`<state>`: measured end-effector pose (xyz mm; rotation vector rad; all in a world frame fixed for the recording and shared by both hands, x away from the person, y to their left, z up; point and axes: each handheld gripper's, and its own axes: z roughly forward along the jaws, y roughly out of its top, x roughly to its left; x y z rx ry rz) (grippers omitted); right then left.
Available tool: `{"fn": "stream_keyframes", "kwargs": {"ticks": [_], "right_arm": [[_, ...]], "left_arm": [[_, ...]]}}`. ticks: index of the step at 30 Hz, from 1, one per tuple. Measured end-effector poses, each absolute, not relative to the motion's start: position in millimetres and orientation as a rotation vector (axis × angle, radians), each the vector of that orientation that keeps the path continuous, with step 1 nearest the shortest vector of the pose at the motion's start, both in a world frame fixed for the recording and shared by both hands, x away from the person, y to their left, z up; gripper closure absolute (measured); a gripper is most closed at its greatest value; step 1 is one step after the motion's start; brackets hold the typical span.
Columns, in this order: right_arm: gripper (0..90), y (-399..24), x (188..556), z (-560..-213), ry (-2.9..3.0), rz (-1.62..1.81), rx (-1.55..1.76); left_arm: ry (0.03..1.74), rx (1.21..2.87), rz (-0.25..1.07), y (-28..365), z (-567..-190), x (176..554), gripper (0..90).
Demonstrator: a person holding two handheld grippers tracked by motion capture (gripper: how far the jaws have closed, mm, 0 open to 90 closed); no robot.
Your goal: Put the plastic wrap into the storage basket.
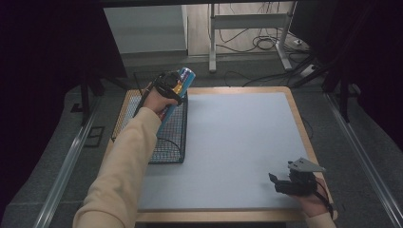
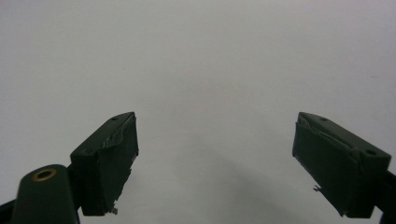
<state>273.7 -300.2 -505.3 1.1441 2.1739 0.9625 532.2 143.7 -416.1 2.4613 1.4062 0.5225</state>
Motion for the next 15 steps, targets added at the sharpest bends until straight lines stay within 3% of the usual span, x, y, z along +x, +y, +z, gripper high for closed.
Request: {"fn": "stream_keyframes", "kwargs": {"ticks": [10,15], "right_arm": [[14.6,-298.9,272.9,-504.6,2.174,0.961,1.141],[14.6,-298.9,272.3,-503.2,2.168,0.964,1.142]], "left_arm": [[1.343,2.317,0.484,143.2,-395.1,500.2,17.0],[1.263,2.272,0.355,144.4,-385.1,479.9,14.6]]}}
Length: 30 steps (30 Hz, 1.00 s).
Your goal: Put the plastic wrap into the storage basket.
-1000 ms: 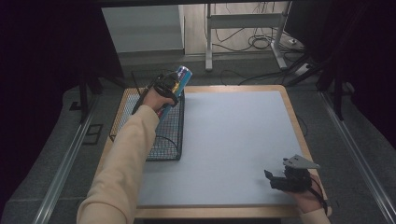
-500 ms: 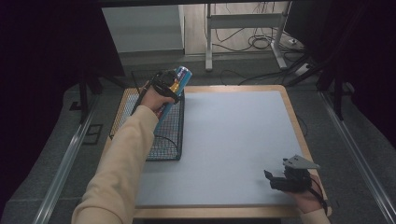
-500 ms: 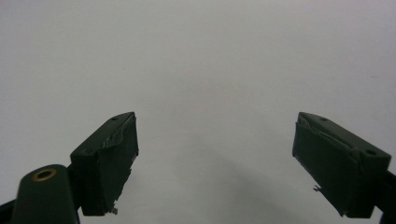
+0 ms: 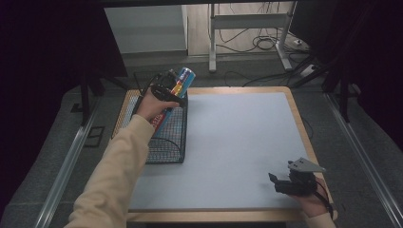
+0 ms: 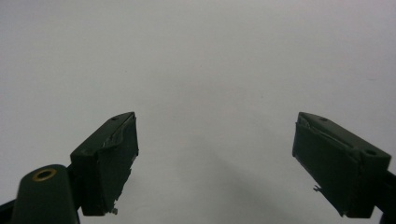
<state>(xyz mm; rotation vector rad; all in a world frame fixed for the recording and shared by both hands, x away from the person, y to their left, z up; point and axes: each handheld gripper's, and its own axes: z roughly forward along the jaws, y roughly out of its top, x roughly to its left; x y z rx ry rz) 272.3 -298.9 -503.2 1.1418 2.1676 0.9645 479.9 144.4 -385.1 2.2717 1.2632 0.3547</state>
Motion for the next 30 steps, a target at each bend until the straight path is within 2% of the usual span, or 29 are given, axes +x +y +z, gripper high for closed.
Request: {"fn": "stream_keyframes", "kwargs": {"ticks": [9,17,24,30], "right_arm": [[14.6,-298.7,272.0,-502.3,2.163,0.968,1.138],[14.6,-299.3,272.2,-502.1,2.159,0.971,1.14],[14.6,-298.7,272.3,-502.4,2.162,0.968,1.135],[14.6,-298.4,271.8,-502.6,2.163,0.968,1.137]], "left_arm": [[1.137,2.214,0.382,130.4,-371.1,432.8,15.1],[0.958,2.196,0.332,109.2,-367.1,380.0,15.4],[0.824,2.212,0.286,85.5,-381.1,341.2,16.0],[0.788,2.215,0.251,73.7,-407.9,315.6,16.2]]}}
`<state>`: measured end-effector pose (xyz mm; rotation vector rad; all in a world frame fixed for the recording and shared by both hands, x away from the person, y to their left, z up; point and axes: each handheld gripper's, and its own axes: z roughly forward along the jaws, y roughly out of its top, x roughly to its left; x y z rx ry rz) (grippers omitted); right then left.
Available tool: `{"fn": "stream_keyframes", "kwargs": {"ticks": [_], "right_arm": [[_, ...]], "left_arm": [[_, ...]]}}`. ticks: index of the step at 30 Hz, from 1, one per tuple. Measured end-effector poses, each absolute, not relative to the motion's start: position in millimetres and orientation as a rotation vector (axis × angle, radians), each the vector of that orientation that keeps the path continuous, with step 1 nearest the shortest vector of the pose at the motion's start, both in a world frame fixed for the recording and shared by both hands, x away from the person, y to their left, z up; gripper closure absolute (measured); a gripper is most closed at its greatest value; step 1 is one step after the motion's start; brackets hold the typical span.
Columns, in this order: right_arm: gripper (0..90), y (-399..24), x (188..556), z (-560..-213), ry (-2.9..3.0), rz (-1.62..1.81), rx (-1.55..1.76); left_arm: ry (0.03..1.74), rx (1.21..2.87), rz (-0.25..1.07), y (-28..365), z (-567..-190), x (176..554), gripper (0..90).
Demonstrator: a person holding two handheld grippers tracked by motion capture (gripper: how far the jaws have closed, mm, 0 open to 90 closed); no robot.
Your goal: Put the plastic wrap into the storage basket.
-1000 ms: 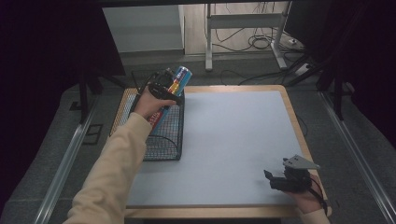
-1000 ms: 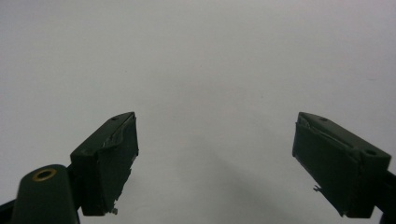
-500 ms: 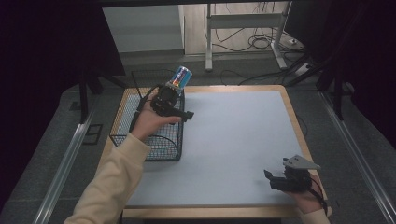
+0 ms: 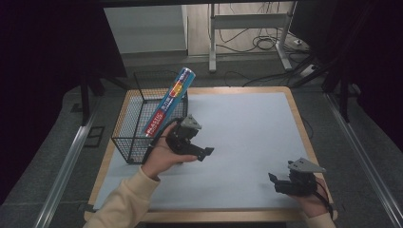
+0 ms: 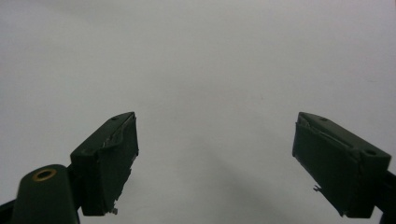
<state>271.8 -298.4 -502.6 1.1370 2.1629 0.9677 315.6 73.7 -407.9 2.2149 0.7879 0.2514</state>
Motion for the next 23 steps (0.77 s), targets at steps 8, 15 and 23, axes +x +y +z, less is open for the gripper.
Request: {"fn": "stream_keyframes", "kwargs": {"ticks": [8,15,23], "right_arm": [[14.6,-298.6,272.0,-502.8,2.161,0.965,1.137],[14.6,-299.5,271.1,-499.5,2.14,0.977,1.126],[14.6,-298.6,269.6,-498.7,2.139,0.982,1.115]], "left_arm": [[0.811,2.226,0.21,78.8,-446.8,294.8,16.8],[0.848,2.209,0.193,83.5,-464.9,286.2,18.9],[0.825,2.214,0.194,81.8,-466.8,281.3,18.5]]}}
